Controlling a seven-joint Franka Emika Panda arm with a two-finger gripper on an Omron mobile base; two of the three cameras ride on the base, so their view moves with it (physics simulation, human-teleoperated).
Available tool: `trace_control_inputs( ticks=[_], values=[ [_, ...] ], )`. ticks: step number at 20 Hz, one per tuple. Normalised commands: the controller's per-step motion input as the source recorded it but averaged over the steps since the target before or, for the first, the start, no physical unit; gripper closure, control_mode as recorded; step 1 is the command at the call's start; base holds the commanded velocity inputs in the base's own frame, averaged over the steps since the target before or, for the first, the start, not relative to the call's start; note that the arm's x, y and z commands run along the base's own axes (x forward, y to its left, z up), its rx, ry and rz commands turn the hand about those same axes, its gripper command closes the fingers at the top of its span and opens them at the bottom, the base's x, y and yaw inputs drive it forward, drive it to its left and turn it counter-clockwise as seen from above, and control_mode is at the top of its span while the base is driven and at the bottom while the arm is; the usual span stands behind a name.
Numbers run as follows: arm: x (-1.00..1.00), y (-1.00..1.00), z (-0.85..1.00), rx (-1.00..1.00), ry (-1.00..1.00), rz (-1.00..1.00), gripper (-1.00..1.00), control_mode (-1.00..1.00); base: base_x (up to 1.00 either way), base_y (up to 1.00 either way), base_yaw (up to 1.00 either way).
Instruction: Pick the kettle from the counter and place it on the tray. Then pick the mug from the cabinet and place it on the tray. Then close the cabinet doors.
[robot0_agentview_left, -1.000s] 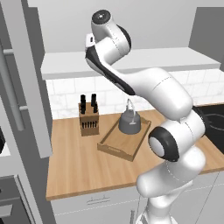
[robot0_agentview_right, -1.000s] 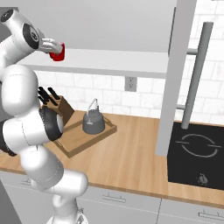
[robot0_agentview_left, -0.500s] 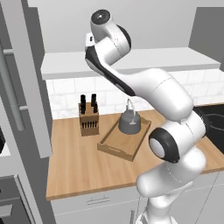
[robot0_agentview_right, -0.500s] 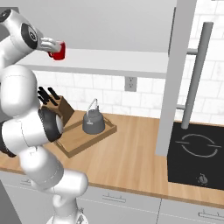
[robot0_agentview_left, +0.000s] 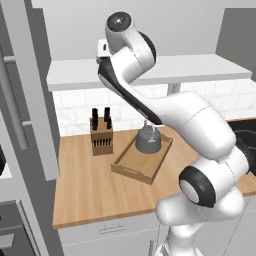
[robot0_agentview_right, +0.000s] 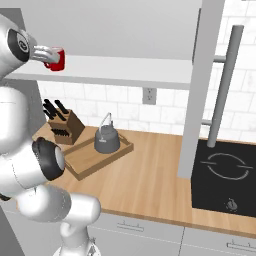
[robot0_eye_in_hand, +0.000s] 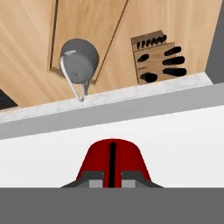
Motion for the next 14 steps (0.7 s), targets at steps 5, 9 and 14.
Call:
trace_control_inputs(
  ticks=[5, 9, 14],
  values=[
    [-0.88, -0.07, 0.0, 0.04, -0.02, 0.21, 1.0, -1.0, 0.0, 0.0, 0.0],
    [-0.88, -0.19, -0.09, 0.0, -0.03, 0.3, 1.0, -1.0, 0.0, 0.0, 0.0],
    [-0.85, -0.27, -0.13, 0.0, 0.0, 0.33, 1.0, -1.0, 0.0, 0.0, 0.0]
  ],
)
